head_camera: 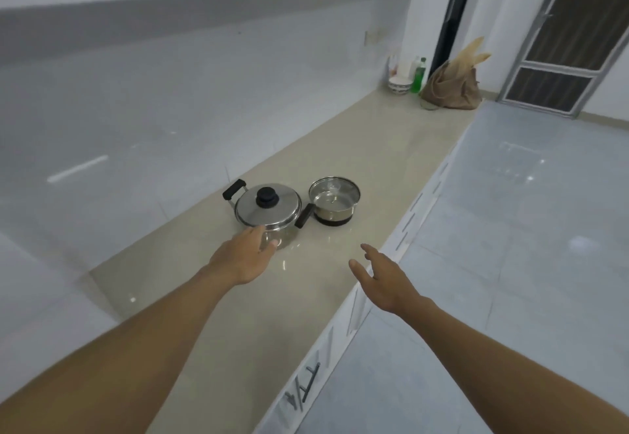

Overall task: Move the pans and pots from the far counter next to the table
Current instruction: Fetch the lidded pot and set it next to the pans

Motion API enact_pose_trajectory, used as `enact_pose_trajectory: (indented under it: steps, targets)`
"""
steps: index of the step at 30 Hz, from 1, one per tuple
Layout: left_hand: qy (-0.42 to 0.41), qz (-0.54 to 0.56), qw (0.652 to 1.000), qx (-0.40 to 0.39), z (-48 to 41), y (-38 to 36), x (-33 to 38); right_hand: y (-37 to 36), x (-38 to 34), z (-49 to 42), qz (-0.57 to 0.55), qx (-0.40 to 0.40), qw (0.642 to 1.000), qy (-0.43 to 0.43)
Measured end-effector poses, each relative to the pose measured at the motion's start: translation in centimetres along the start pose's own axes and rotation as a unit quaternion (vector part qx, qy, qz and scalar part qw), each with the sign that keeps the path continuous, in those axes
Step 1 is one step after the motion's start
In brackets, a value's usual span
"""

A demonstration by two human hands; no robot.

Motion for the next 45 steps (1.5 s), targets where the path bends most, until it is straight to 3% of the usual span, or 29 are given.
enact_pose_trajectory:
  steps: [4, 16, 20, 26, 31, 38, 45]
  targets:
    - [0.041, 0.009, 0.999, 0.006, -3.1, 0.9, -1.9, -1.0, -0.4, -4.3, -0.005, -0.038, 0.999, 0.022]
    - [0.074, -0.039, 0.996, 0.036, -16.4, 3.8, -7.2, -3.3, -4.8, -16.8, -0.045, -0.045, 0.996, 0.055]
    - [0.088, -0.045, 0.994, 0.035, -19.9, 3.6, -9.5, -4.8, -6.5, -19.8, -0.093, -0.045, 0.994, 0.042]
    - [0.097, -0.033, 0.995, 0.017, -23.5, 2.8, -12.1, -5.7, -6.4, -23.3, -0.042, -0.019, 0.999, -0.003]
    - [0.1, -0.016, 0.995, -0.003, -24.2, 1.7, -12.8, -5.0, -6.0, -25.8, -0.033, -0.038, 0.999, -0.017]
    - [0.13, -0.006, 0.991, -0.022, -22.0, -0.5, -13.7, -3.5, -5.9, -27.5, 0.013, -0.107, 0.994, 0.034]
    - [0.1, 0.006, 0.995, -0.001, -19.5, -2.1, -13.8, -6.5, -7.0, -26.7, -0.033, -0.065, 0.995, 0.065]
Point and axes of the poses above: each hand's wrist, its own z-axis away from the middle knuckle, its own y-axis out of the back of the hand, x = y × z, the point moved 1 cm from there along -z, towards the middle knuckle, and after that the axes turned 4 degrees about -x, right-handed, at the moved point
